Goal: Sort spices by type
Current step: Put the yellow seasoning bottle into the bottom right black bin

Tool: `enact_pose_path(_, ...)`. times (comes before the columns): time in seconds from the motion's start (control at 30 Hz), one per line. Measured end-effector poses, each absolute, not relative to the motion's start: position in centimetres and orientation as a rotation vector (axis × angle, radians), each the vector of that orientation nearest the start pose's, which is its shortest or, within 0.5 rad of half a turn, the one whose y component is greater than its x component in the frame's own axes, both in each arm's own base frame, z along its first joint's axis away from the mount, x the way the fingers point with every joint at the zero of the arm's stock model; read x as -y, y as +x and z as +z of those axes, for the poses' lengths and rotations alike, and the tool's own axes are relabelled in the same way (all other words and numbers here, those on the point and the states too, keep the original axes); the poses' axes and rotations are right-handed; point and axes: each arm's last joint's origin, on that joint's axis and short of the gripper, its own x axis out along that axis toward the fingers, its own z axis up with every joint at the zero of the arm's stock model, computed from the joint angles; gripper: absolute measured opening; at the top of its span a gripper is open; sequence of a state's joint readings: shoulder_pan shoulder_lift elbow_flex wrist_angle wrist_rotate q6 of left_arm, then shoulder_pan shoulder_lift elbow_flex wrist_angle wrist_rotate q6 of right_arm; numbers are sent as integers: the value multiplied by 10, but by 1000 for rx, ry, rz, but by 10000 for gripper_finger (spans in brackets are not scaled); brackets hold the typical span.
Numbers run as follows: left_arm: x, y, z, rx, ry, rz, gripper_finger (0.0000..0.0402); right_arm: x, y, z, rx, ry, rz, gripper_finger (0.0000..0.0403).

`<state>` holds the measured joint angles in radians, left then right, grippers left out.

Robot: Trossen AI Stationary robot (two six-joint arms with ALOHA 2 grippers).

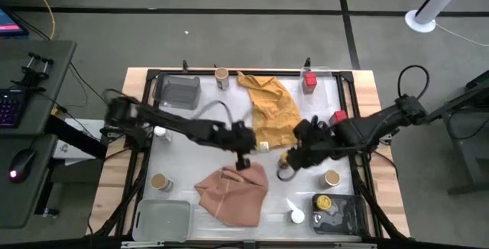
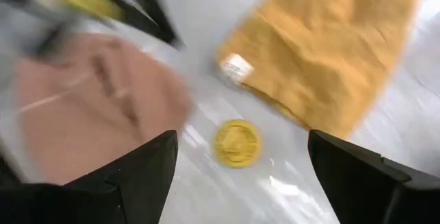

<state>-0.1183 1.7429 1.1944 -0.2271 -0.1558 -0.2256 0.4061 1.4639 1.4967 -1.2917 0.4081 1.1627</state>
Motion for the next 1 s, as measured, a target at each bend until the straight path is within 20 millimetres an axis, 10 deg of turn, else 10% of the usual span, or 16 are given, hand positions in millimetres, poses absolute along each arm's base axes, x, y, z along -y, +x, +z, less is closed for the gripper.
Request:
enact_pose_path(0.47, 36, 241, 278, -229, -324, 114, 0, -65, 308, 274, -1354, 722, -757, 322)
enact_pose_path(1.0, 47, 232, 277, -208, -328, 107, 0, -70, 327, 238, -1451, 739, -805, 322)
